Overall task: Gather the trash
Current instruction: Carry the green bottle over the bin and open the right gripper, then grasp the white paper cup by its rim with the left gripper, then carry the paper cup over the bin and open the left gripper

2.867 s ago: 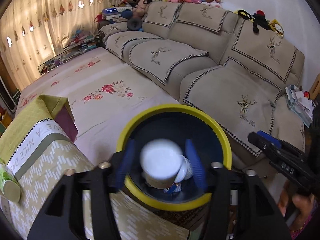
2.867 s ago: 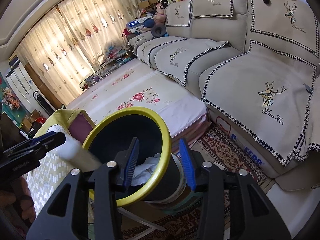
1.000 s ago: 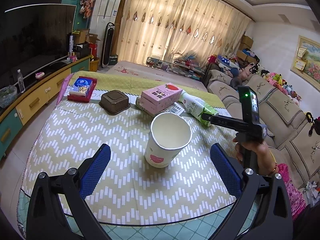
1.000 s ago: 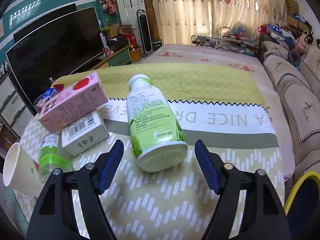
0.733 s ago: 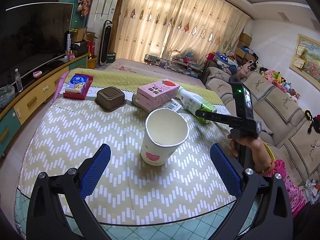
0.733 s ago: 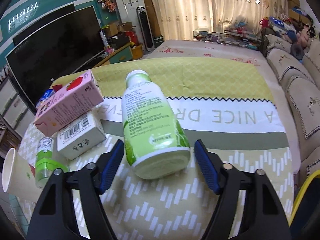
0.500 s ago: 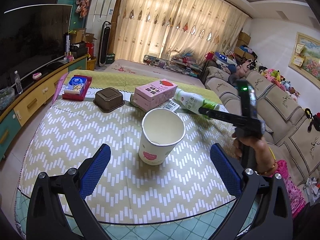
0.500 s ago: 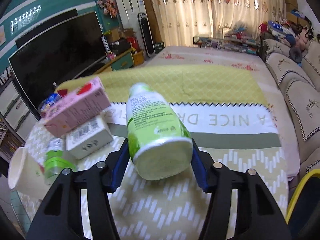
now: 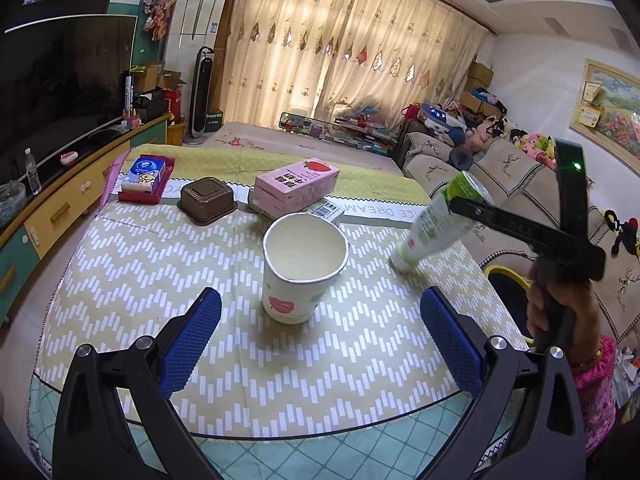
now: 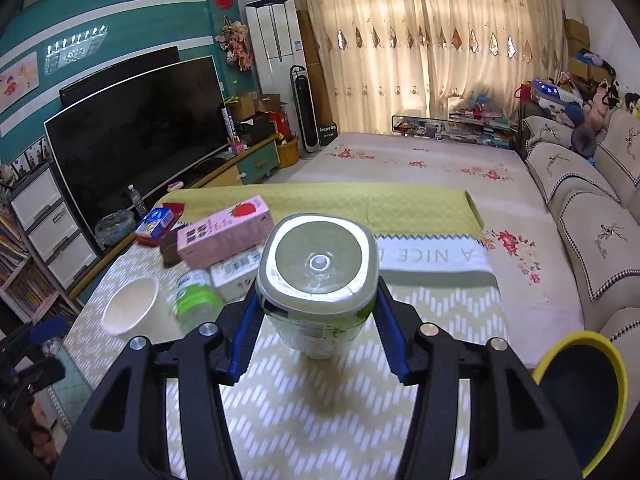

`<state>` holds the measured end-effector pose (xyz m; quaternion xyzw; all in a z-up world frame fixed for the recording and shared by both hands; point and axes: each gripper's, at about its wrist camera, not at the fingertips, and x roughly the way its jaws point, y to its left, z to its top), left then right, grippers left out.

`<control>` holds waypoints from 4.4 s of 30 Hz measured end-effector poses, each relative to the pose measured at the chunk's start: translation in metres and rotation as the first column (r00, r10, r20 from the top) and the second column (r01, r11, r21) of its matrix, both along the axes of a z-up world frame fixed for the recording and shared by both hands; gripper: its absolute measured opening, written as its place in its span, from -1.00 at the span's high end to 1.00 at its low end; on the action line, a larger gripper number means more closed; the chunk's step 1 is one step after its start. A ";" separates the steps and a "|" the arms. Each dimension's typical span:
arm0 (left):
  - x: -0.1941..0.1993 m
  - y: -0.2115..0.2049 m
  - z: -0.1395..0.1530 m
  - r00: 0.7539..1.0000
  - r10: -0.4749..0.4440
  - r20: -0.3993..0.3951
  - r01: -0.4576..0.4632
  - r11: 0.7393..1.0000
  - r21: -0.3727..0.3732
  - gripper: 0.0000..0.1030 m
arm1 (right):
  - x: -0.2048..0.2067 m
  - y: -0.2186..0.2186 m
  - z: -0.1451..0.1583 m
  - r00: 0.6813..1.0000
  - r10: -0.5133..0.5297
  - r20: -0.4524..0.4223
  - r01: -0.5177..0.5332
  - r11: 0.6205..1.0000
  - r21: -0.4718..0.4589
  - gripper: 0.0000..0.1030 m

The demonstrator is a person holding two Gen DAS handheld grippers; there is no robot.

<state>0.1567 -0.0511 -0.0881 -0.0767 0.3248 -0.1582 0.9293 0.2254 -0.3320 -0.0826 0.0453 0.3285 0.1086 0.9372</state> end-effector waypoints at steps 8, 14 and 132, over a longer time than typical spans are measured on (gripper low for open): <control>-0.008 -0.003 0.002 1.000 -0.005 0.003 0.005 1.000 0.006 -0.90 | -0.045 -0.013 -0.004 1.000 -0.015 -0.023 0.016 0.999 0.050 0.02; -0.013 -0.011 0.003 1.000 -0.021 0.004 0.021 1.000 0.018 -0.90 | -0.071 -0.025 -0.006 0.999 -0.034 -0.033 0.036 0.996 0.082 0.02; 0.041 -0.194 0.021 0.950 -0.311 -0.026 0.312 0.942 0.126 -0.15 | -0.155 -0.254 -0.073 0.794 -0.603 -0.073 0.607 0.792 0.058 -0.25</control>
